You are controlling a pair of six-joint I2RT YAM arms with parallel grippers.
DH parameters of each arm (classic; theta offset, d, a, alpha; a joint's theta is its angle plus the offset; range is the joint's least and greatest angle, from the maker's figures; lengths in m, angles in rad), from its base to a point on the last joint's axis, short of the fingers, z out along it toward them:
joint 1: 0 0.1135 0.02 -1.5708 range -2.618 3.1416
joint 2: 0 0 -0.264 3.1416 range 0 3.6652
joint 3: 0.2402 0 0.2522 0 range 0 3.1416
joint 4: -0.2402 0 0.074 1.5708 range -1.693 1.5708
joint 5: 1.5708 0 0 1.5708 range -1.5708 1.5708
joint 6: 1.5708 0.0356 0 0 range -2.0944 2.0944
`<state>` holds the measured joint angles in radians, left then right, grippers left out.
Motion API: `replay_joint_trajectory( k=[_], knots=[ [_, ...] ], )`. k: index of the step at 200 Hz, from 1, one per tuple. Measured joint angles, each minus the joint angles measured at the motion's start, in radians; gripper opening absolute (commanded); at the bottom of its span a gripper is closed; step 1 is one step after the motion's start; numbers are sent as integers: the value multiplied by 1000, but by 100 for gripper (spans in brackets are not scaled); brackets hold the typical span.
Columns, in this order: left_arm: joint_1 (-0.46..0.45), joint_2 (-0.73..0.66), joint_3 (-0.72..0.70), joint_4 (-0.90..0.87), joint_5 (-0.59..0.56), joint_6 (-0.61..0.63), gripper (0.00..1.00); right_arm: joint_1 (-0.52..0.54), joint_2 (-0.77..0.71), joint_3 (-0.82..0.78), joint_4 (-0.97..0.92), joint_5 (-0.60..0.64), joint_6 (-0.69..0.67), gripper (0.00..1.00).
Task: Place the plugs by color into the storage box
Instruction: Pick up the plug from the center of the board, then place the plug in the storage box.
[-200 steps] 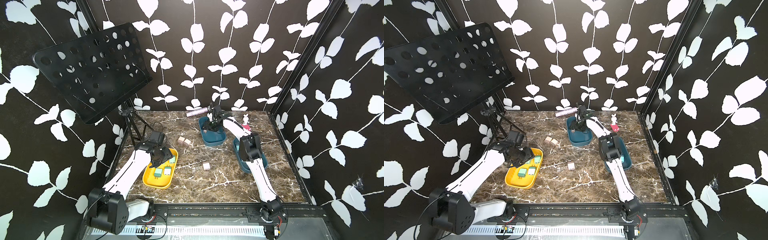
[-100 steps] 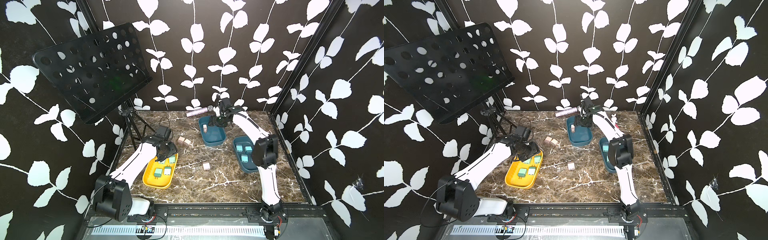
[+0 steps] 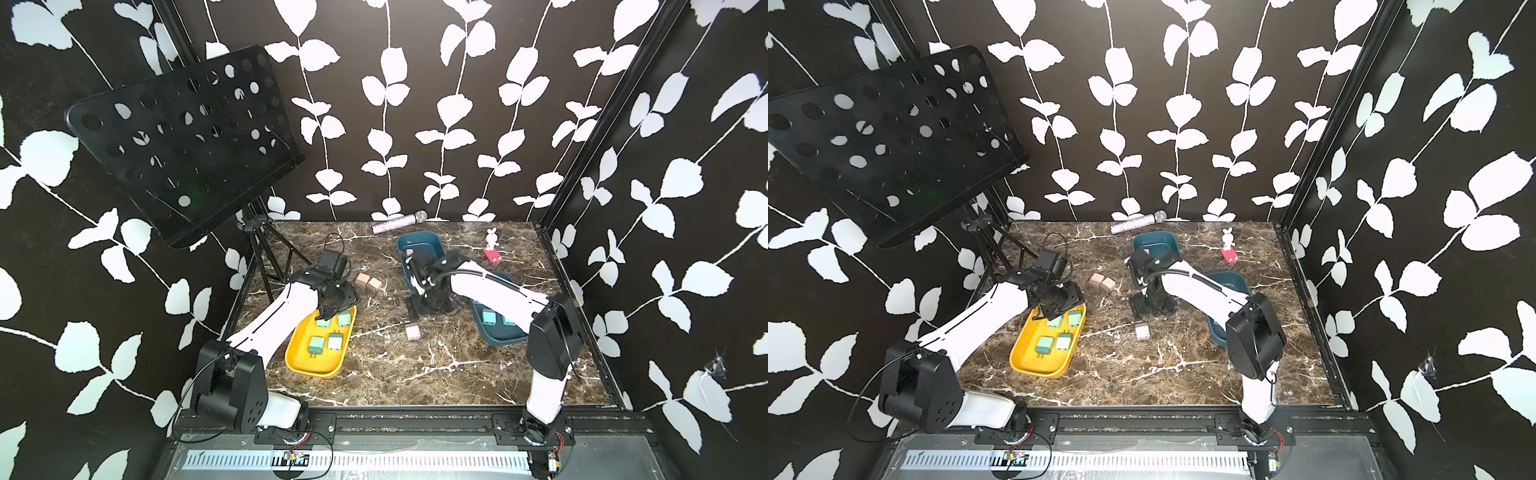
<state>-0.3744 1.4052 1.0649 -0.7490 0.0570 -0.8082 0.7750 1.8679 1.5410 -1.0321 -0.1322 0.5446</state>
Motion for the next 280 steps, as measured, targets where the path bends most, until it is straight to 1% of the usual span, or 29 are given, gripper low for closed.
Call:
replay_joint_trajectory(
  k=[21, 47, 86, 102, 110, 126, 154, 174, 192, 212, 226, 253, 266, 280],
  knots=[
    [0, 2, -2, 3, 8, -7, 70, 19, 6, -72, 35, -3, 43, 82],
    [0, 2, -5, 2, 10, -8, 70, 26, 20, -121, 111, -19, 68, 82],
    [0, -11, -21, -2, 8, -8, 70, 38, 56, -134, 199, -41, 82, 81],
    [0, -26, -34, -5, 6, -13, 70, 48, 69, -134, 223, -44, 84, 79],
    [0, -32, -39, -5, 6, -16, 70, 51, 80, -134, 232, -43, 84, 76],
    [0, -40, -48, -6, 6, -23, 70, 52, 110, -132, 237, -36, 78, 67],
    [0, -45, -54, -6, 5, -31, 70, 54, 133, -124, 233, -23, 66, 43],
    [0, -45, -55, -6, 3, -37, 70, 54, 133, -119, 225, -15, 54, 36],
    [0, -45, -55, -4, 2, -41, 70, 49, 132, -91, 194, -8, 46, 33],
    [0, -45, -57, 0, 1, -46, 70, 22, 130, -17, 149, -9, 28, 32],
    [0, -45, -57, 1, -2, -50, 70, -25, 130, 79, 110, -11, 6, 32],
    [0, -47, -58, 1, -11, -60, 70, -156, 153, 349, 47, -11, -51, 32],
    [0, -48, -60, 3, -14, -64, 70, -214, 198, 488, 42, -10, -84, 32],
    [0, -48, -60, 5, -16, -67, 70, -260, 266, 599, 41, -5, -121, 32]
  ],
)
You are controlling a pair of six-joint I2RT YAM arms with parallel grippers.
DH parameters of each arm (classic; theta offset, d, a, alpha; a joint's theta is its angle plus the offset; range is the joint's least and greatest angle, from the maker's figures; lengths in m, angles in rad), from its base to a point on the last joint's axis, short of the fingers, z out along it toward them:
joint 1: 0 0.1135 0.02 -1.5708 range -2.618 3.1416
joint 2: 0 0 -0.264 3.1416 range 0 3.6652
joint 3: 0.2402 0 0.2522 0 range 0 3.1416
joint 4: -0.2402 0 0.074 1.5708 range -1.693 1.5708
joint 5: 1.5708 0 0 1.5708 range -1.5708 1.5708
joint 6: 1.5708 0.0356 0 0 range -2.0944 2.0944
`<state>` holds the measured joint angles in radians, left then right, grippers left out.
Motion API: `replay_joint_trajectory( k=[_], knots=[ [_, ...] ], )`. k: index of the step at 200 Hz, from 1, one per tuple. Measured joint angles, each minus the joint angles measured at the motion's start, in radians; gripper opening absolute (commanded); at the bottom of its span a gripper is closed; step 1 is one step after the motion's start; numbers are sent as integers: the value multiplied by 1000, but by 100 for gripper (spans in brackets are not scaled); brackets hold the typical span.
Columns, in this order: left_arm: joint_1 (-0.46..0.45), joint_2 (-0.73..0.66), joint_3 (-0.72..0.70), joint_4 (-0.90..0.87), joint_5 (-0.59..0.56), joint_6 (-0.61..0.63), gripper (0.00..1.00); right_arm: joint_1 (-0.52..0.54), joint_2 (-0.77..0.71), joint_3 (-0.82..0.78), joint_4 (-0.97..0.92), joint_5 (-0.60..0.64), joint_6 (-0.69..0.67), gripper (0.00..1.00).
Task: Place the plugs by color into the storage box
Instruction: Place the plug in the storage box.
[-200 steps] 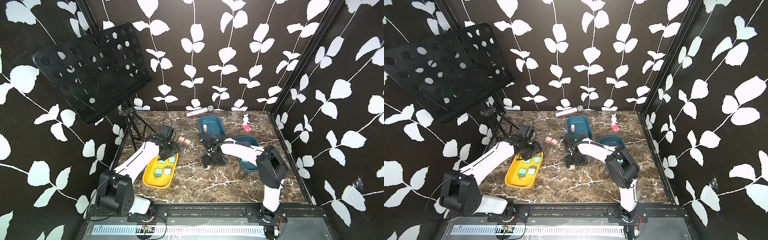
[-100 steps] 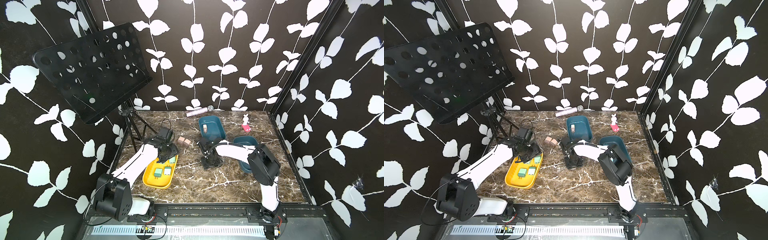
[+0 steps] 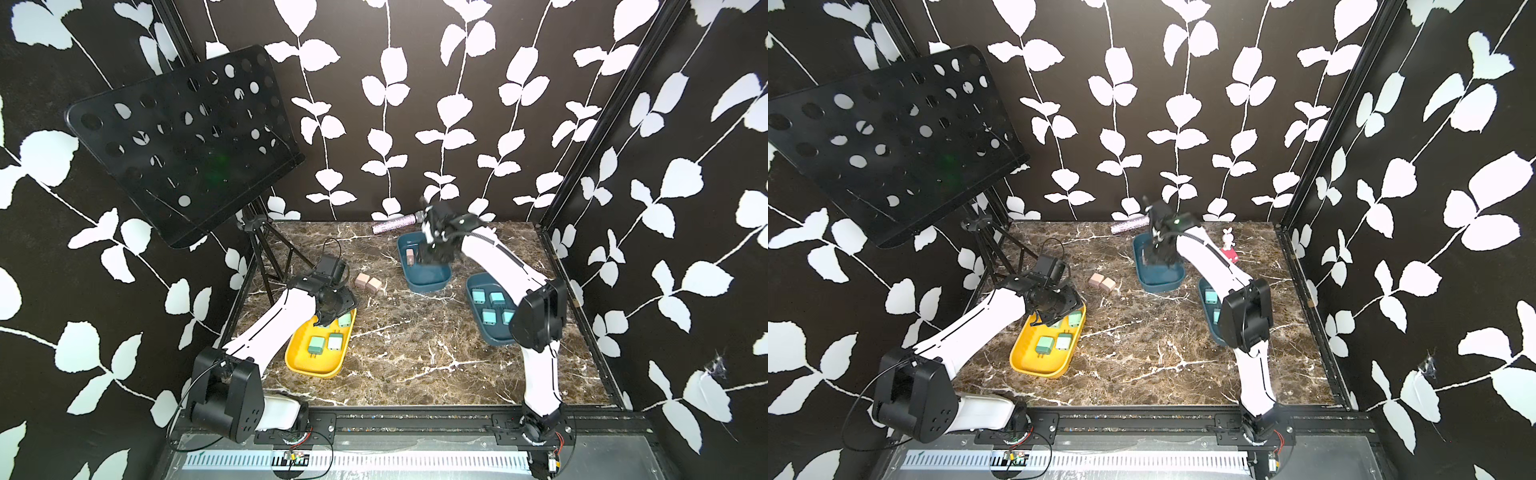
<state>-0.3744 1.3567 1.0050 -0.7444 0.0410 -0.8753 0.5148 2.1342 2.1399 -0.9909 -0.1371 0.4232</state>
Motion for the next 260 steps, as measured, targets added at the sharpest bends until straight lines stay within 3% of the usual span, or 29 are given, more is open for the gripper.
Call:
replay_joint_trajectory(
  k=[47, 85, 105, 131, 150, 206, 238, 260],
  knots=[
    [0, 0, 0, 3, -5, 0, 70, -13, 289, 159, -18, -25, -69, 33],
    [0, -3, 0, 3, -8, 0, 70, -6, 377, 160, -18, -45, -62, 34],
    [0, -4, 0, 3, -8, 0, 70, -4, 376, 160, 3, -55, -51, 37],
    [0, -4, 0, 3, -7, 0, 70, -4, 376, 143, 35, -58, -38, 62],
    [0, -4, 0, 3, -5, 3, 70, -4, 370, 127, 45, -54, -35, 70],
    [0, -4, 43, -21, -22, 31, 70, 10, 161, 36, -4, 33, 39, 75],
    [0, 34, 156, -51, -42, 79, 70, 98, -2, 20, 0, 64, 111, 76],
    [0, 91, 233, -53, -42, 108, 70, 146, 2, 19, 21, 42, 141, 76]
  ],
)
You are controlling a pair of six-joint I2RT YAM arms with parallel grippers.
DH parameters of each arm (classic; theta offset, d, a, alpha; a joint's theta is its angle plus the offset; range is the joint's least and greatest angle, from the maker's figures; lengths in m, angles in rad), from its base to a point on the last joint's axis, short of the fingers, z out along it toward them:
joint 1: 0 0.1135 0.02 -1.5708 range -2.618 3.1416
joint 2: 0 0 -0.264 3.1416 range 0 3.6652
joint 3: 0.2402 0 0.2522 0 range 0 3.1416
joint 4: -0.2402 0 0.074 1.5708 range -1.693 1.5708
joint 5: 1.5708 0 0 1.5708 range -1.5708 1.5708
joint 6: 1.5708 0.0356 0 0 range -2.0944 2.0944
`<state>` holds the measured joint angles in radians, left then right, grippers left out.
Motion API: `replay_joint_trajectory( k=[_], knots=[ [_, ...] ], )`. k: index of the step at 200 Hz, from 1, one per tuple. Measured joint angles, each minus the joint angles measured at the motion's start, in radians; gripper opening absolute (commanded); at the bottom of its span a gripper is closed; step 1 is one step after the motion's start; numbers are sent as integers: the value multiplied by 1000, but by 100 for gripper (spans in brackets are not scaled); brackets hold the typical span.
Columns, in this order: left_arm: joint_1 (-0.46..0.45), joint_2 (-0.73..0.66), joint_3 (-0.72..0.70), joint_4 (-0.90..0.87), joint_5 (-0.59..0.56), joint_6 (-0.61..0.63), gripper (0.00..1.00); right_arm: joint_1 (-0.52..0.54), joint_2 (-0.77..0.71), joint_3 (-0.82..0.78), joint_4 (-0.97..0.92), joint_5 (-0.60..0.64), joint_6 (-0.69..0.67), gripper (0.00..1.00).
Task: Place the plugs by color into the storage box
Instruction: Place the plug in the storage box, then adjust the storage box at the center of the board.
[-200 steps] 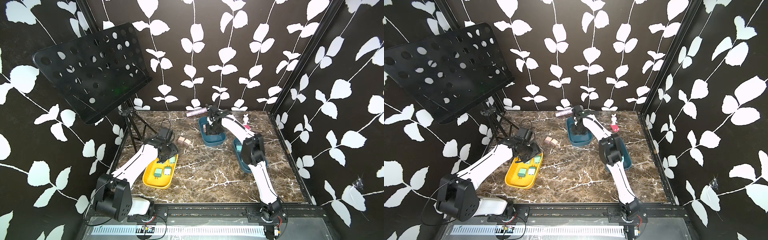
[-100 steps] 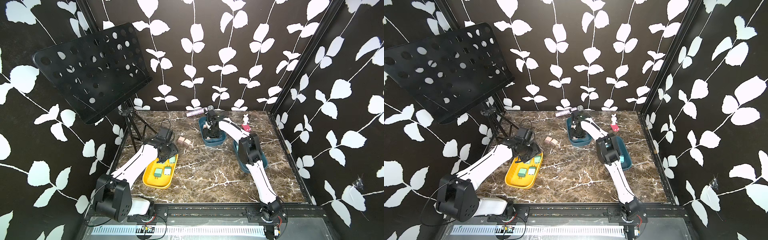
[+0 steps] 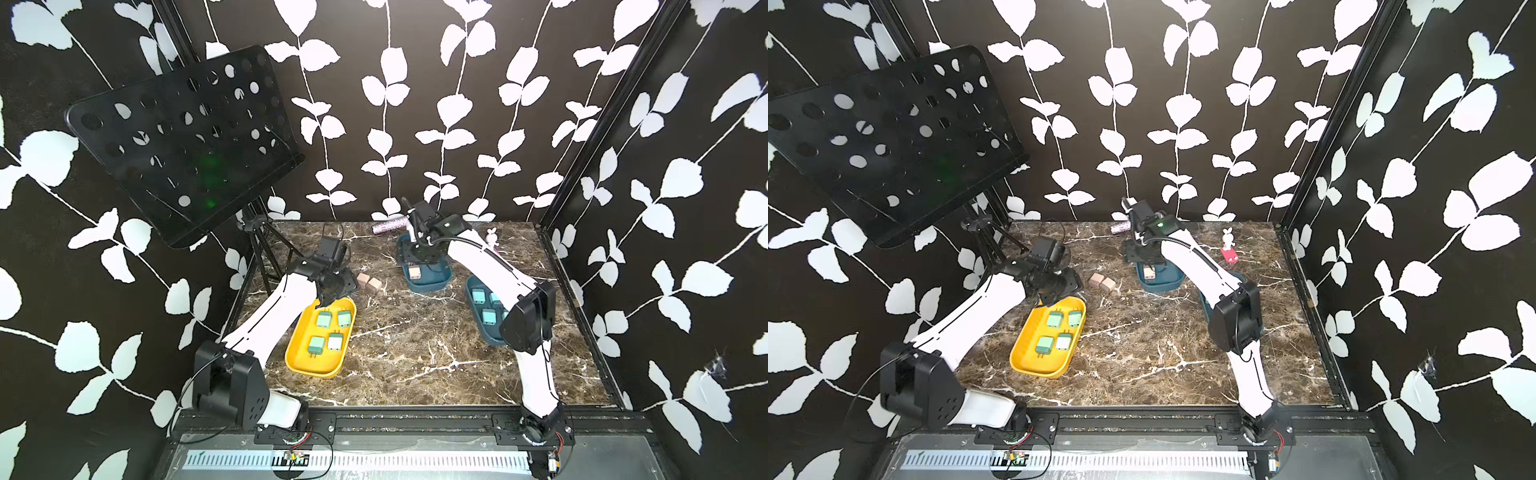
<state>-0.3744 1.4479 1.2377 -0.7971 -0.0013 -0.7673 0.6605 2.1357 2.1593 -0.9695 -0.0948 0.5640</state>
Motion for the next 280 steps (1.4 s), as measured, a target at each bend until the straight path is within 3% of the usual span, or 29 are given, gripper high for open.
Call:
replay_joint_trajectory(
  k=[61, 102, 138, 183, 230, 280],
  knots=[
    [0, 60, 21, 2, 3, 32, 70, -142, 229, 34, 1, -14, 16, 73],
    [0, 59, 20, -8, 3, 59, 71, -214, 285, 100, -44, -17, -44, 71],
    [-19, 107, 103, -73, -19, 134, 72, -189, 169, -200, 29, -51, -71, 70],
    [-34, 370, 363, -40, 23, 261, 77, -141, -10, -490, 46, -79, -71, 70],
    [-61, 633, 517, 0, 124, 353, 77, -105, -196, -553, 47, -77, -66, 73],
    [-102, 677, 496, 18, 154, 402, 76, -153, -301, -551, 14, -70, -66, 75]
  ],
)
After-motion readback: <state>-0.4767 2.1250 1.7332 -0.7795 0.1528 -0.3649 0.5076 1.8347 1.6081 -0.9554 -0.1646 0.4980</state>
